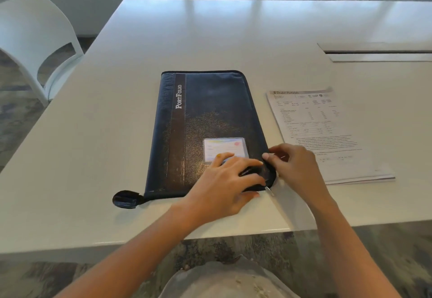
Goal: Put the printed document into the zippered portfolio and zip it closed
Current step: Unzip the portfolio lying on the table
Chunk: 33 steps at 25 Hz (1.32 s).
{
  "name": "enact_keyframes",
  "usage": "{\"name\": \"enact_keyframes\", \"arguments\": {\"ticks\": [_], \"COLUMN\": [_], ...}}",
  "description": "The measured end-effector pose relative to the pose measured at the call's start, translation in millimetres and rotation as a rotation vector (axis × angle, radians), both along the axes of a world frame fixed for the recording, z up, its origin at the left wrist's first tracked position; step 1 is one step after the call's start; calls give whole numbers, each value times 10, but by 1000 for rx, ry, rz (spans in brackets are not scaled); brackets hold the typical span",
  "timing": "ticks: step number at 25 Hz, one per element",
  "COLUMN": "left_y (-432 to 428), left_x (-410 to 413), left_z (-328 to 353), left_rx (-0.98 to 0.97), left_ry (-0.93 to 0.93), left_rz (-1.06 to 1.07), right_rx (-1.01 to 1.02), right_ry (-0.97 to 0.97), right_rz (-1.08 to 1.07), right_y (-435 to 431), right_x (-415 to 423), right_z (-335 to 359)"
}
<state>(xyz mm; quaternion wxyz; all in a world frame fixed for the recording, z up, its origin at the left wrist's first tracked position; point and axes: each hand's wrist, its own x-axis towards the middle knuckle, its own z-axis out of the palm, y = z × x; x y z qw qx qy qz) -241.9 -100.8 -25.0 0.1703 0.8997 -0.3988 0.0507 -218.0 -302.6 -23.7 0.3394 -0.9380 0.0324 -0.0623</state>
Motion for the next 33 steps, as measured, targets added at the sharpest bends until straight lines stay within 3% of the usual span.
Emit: {"name": "enact_keyframes", "arguments": {"ticks": [3, 6, 9, 13, 18, 24, 30, 33], "left_y": [-112, -200, -277, -363, -309, -255, -65, -76], "left_x": [-60, -103, -147, -153, -137, -95, -23, -90], "left_z": [-47, -115, -170, -164, -189, -189, -74, -53], "left_rx": [42, 28, 16, -23, -63, -79, 10, -1], "left_ry": [-132, -205, -249, -297, -345, -381, -441, -429], "left_rz": [7, 59, 111, 134, 104, 72, -109, -41], "right_rx": [-95, -218, -239, -231, -327, -273, -295, -283], "right_ry": [-54, -152, -82, 16, -44, -25, -61, -62], "right_rz": [-4, 209, 492, 580, 782, 836, 847, 846], "right_y": [86, 125, 76, 27, 66, 37, 15, 25], "right_x": [77, 103, 155, 141, 159, 220, 257, 260], "right_z": [4, 7, 28, 38, 36, -19, -69, -69]}}
